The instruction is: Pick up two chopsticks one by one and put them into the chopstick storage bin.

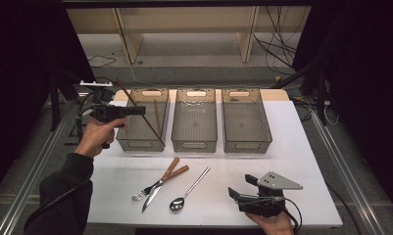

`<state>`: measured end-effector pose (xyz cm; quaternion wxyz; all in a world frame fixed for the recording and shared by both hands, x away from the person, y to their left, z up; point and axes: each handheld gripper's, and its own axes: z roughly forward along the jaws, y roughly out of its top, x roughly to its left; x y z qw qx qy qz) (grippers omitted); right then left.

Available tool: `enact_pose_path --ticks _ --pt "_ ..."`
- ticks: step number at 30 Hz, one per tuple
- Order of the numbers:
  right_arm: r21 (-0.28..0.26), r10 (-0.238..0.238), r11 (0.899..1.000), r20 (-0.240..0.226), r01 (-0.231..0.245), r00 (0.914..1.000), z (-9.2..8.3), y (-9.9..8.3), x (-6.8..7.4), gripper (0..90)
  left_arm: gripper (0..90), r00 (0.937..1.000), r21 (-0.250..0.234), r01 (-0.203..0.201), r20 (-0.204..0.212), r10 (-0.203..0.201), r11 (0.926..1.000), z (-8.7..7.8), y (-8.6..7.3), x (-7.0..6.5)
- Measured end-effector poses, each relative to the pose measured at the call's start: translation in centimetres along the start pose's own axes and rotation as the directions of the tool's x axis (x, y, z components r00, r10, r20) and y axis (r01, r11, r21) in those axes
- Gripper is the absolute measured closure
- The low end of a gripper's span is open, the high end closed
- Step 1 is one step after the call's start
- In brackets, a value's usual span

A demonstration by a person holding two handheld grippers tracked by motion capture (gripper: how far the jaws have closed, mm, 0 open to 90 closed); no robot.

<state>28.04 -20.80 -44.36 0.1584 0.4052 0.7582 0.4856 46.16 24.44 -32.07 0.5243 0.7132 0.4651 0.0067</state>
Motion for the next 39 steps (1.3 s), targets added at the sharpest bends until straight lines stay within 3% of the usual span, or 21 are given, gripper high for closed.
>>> enact_pose_path --ticks 8,13,21,39 --pt "0.004 -0.004 1.000 -0.001 0.004 1.0000 -0.1 -0.1 -0.1 24.1 84.1 0.9968 -0.018 0.025 -0.075 -0.027 0.9995 -0.1 1.5 1.8" --pt "-0.001 -0.002 1.000 0.002 0.002 1.0000 -0.1 -0.2 -0.1 23.8 84.1 0.9906 -0.026 0.023 -0.134 -0.027 0.9994 0.4 2.3 2.5" --pt "0.005 -0.006 1.000 -0.003 0.006 1.0000 -0.1 -0.3 -0.1 23.9 84.0 0.9761 0.049 0.033 -0.216 -0.022 0.9983 2.8 2.5 3.9" --pt "0.020 -0.009 1.000 -0.006 0.009 0.9999 0.0 -0.4 -0.2 24.3 83.8 0.9786 0.109 0.088 -0.195 -0.065 0.9901 5.5 0.6 5.3"
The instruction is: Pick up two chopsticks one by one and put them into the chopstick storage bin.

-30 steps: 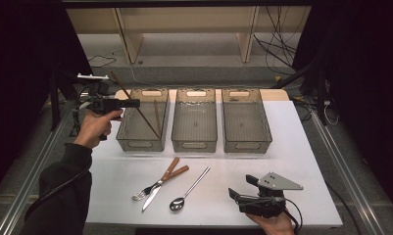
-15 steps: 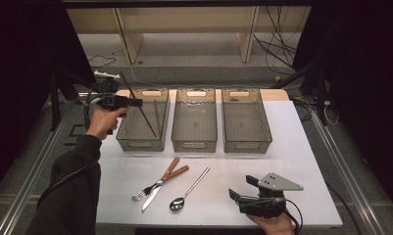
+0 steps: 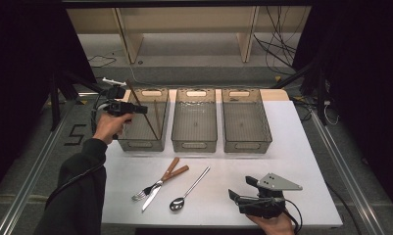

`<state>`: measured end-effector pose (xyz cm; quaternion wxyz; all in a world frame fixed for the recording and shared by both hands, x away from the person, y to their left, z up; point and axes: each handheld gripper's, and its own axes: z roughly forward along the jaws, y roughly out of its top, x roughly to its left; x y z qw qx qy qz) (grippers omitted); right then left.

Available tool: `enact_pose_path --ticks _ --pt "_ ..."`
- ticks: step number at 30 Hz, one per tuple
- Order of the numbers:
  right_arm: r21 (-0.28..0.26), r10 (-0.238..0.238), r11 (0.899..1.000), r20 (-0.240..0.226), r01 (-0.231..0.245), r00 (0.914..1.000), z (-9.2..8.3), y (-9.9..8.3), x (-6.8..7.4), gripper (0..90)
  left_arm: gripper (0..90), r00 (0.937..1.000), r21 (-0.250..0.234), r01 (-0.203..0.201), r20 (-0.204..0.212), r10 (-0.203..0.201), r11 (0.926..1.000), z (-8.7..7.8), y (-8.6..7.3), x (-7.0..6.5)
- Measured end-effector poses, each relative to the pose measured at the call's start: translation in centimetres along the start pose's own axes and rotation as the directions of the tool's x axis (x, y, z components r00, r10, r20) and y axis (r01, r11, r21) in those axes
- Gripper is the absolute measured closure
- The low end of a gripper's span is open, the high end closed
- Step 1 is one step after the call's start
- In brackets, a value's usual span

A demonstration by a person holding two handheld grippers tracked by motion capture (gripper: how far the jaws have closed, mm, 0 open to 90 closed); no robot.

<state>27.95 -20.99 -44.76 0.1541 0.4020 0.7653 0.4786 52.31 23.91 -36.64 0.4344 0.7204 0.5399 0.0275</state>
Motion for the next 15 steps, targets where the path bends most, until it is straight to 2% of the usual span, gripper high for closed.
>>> enact_pose_path --ticks 15 --pt "0.006 0.000 1.000 -0.003 0.000 1.0000 0.1 -0.1 -0.1 24.5 83.5 1.0000 0.023 0.005 -0.006 -0.005 0.9997 1.5 -0.7 -0.1"
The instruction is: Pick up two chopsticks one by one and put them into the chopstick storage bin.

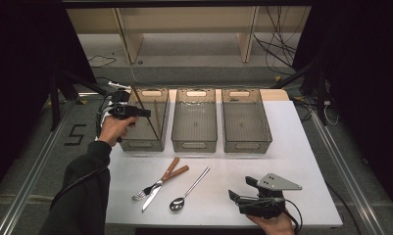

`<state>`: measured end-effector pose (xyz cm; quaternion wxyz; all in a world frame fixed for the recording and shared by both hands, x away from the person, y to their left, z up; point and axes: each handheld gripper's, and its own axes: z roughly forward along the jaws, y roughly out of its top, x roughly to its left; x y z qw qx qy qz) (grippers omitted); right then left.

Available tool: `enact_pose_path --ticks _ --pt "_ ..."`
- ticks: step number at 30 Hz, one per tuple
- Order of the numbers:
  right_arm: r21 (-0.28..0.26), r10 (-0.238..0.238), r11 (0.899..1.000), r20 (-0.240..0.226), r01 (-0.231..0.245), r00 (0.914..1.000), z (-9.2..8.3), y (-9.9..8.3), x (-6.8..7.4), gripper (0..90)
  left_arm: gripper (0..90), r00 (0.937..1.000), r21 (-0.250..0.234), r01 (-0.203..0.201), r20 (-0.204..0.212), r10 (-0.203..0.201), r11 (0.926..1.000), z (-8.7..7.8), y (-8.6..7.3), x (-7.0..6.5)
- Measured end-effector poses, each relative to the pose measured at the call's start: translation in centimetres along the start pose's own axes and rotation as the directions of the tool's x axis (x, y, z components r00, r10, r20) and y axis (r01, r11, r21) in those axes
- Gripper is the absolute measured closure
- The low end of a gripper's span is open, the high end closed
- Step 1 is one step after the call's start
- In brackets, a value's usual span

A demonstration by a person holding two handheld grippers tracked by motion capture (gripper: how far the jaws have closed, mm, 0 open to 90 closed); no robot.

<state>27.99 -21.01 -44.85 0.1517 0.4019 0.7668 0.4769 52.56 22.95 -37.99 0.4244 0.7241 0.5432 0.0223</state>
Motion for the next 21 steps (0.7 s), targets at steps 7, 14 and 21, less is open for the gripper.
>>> enact_pose_path --ticks 7,14,21 --pt "0.004 0.007 1.000 -0.002 -0.007 1.0000 0.1 0.0 0.0 24.6 83.2 0.9999 0.004 -0.002 -0.013 0.002 1.0000 0.5 0.1 -0.3" --pt "0.007 0.009 1.000 -0.003 -0.008 1.0000 0.1 -0.1 -0.1 24.6 68.5 0.9986 -0.001 0.014 -0.050 -0.014 0.9999 1.0 0.3 -0.3" --pt "-0.001 0.006 1.000 -0.005 -0.006 1.0000 0.0 -0.1 -0.1 25.1 34.3 0.9858 -0.019 -0.023 -0.167 0.019 0.9995 1.0 0.5 -1.0"
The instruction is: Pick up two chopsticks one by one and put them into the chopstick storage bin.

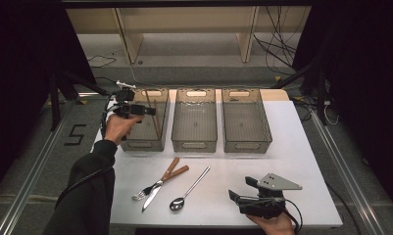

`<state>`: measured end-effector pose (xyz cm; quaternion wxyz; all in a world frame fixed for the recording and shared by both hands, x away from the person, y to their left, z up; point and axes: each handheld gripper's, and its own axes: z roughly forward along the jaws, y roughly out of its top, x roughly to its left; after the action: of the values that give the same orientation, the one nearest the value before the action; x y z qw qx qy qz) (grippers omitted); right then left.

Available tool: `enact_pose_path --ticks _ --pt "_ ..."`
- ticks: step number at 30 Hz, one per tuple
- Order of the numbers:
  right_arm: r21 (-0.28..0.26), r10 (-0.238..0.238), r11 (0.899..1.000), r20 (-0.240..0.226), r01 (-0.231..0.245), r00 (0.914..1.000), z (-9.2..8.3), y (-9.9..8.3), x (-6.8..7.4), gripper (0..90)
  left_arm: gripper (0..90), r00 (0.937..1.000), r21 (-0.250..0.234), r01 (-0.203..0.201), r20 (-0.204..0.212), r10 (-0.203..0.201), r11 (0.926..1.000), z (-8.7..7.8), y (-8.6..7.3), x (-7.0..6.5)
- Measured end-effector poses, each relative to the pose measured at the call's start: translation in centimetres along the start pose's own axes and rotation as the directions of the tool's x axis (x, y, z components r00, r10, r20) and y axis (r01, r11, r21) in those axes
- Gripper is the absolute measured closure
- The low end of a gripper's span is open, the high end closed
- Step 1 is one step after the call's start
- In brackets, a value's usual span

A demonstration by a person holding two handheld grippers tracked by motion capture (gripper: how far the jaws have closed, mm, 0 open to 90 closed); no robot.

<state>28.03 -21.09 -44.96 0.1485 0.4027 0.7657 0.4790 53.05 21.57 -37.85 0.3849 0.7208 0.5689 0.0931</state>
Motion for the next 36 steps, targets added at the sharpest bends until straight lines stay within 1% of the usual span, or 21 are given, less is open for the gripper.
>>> enact_pose_path --ticks 4,7,9,10,12,17,18,21,22,23,25,27,28,30,33,35,36 --pt "-0.001 -0.001 1.000 0.002 0.001 1.0000 0.0 0.0 0.0 25.1 29.5 1.0000 -0.004 -0.003 0.008 0.003 1.0000 -0.4 0.0 -0.1" --pt "-0.005 0.002 1.000 0.002 -0.002 1.0000 -0.1 0.0 0.0 25.0 26.6 0.9998 -0.002 -0.014 0.014 0.014 0.9999 -0.7 -0.2 -0.4" --pt "-0.004 0.001 1.000 0.002 -0.001 1.0000 -0.1 0.0 0.0 24.9 24.6 0.9995 -0.010 -0.016 0.026 0.017 0.9998 -1.0 -0.3 -0.5" --pt "-0.004 0.000 1.000 0.002 0.000 1.0000 -0.1 0.0 0.0 24.9 23.9 0.9994 -0.019 -0.010 0.034 0.011 0.9998 -1.2 -0.4 -0.7" --pt "-0.007 0.000 1.000 0.002 0.000 1.0000 -0.1 0.0 0.0 24.9 21.8 0.9984 -0.030 -0.010 0.055 0.011 0.9995 -1.7 -0.7 -1.0" --pt "-0.011 0.003 1.000 0.006 -0.003 1.0000 -0.2 0.0 0.0 24.9 19.0 0.9939 -0.049 -0.052 0.094 0.056 0.9975 -3.2 -2.1 -2.3" --pt "-0.012 0.002 1.000 0.006 -0.002 1.0000 -0.2 0.0 -0.1 24.9 18.8 0.9920 -0.061 -0.059 0.108 0.065 0.9964 -3.6 -2.6 -2.6" --pt "-0.011 -0.001 1.000 0.004 0.001 1.0000 -0.2 0.0 0.0 24.9 18.9 0.9843 -0.076 -0.084 0.149 0.095 0.9936 -4.5 -4.0 -3.7" --pt "-0.010 -0.001 1.000 0.004 0.001 1.0000 -0.2 0.0 0.0 24.9 19.2 0.9812 -0.074 -0.096 0.160 0.107 0.9926 -4.8 -4.5 -4.1" --pt "-0.009 -0.003 1.000 0.003 0.003 1.0000 -0.1 0.0 0.0 24.9 19.5 0.9796 -0.072 -0.098 0.169 0.109 0.9926 -4.9 -5.1 -4.5" --pt "-0.007 -0.001 1.000 0.004 0.001 1.0000 -0.1 0.0 0.1 24.9 19.6 0.9741 -0.073 -0.121 0.183 0.133 0.9900 -5.1 -6.0 -5.2" --pt "-0.008 -0.003 1.000 0.002 0.003 1.0000 -0.1 0.0 0.2 24.9 19.6 0.9692 -0.072 -0.131 0.200 0.143 0.9888 -5.3 -6.8 -5.7" --pt "-0.010 -0.004 1.000 0.003 0.004 1.0000 -0.1 0.0 0.2 24.8 19.6 0.9678 -0.071 -0.133 0.205 0.145 0.9885 -5.3 -7.2 -6.0" --pt "-0.014 -0.005 1.000 0.002 0.005 1.0000 -0.1 -0.1 0.2 24.9 19.6 0.9633 -0.062 -0.156 0.211 0.166 0.9858 -5.2 -8.2 -6.5" --pt "-0.016 -0.005 1.000 0.004 0.005 1.0000 -0.1 -0.1 0.1 24.8 19.6 0.9579 -0.052 -0.170 0.226 0.177 0.9841 -5.0 -9.5 -7.2" --pt "-0.017 -0.005 1.000 0.005 0.005 1.0000 -0.1 -0.1 0.1 24.8 19.5 0.9540 -0.051 -0.169 0.242 0.176 0.9843 -4.7 -10.5 -7.5" --pt "-0.017 -0.005 1.000 0.005 0.005 1.0000 -0.1 -0.2 0.1 24.8 19.6 0.9524 -0.039 -0.178 0.244 0.182 0.9833 -4.5 -10.7 -7.6"
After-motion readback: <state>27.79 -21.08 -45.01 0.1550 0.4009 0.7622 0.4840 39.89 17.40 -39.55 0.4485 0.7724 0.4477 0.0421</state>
